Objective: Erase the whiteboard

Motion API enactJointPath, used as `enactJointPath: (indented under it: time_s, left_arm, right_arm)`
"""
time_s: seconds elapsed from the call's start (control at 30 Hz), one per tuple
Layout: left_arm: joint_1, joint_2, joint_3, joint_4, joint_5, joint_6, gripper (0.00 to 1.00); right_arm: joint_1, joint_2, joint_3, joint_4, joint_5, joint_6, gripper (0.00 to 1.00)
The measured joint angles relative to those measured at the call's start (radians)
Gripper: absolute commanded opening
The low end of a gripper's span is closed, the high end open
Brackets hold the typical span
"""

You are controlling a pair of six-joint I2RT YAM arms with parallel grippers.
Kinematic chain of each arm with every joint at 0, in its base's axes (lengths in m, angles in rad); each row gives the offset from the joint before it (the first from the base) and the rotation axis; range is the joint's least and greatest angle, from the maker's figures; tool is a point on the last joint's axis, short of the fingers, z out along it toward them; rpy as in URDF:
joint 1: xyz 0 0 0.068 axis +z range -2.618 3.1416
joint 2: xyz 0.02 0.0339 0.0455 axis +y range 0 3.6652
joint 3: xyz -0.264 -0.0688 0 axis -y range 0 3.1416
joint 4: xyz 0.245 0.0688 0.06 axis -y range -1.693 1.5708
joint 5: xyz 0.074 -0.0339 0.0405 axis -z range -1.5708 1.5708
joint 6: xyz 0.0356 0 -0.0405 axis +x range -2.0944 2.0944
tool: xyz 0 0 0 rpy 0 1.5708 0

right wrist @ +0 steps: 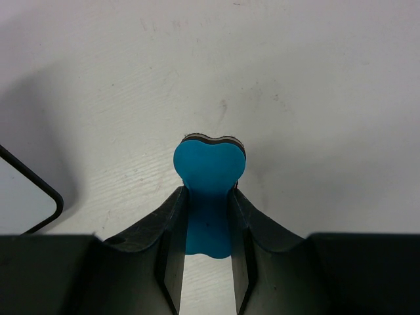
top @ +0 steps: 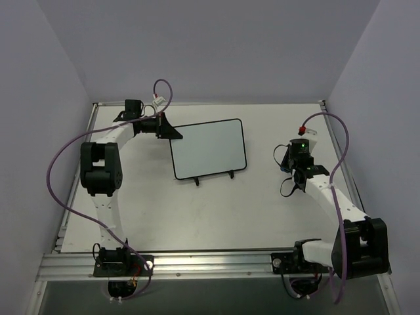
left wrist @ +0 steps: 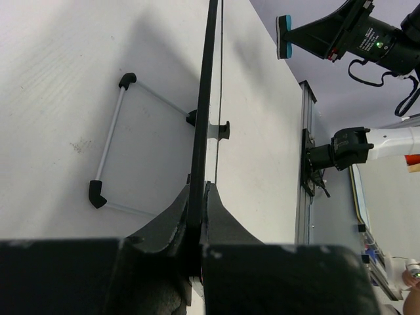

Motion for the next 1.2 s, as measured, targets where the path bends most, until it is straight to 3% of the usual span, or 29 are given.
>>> enactJointPath:
  time_s: [0.17,0.4,0.57,0.77,1.2]
  left_arm:
    - [0.0,-0.047,-0.066,0.062,-0.002,0.003,0.02]
    - [0.0,-0.018,-0.022,0.026,0.021,0.033,0.04]
    - [-0.003,0.005,0.019,-0.023,0.032,0.07,0.11]
    - [-0.004,0.006,0.018,-0.042,-0.038,0.129,0.31]
    - [-0.006,-0.031,-0.035,-0.005,-0.119,0.189,0.41]
  right_arm:
    - [0.0,-0.033,-0.011,0.0,-0.008,0.0,0.0]
    - [0.0,-0.05,-0.012,-0.001,-0.021,0.0,0.0]
    - [0.0,-0.07,-0.015,-0.001,-0.024,0.0,0.0]
    - [0.0,-0.092,-0.017,-0.001,-0.026,0.0,0.0]
    - [0.0,-0.114,-0.026,0.002,-0.033,-0.004,0.0]
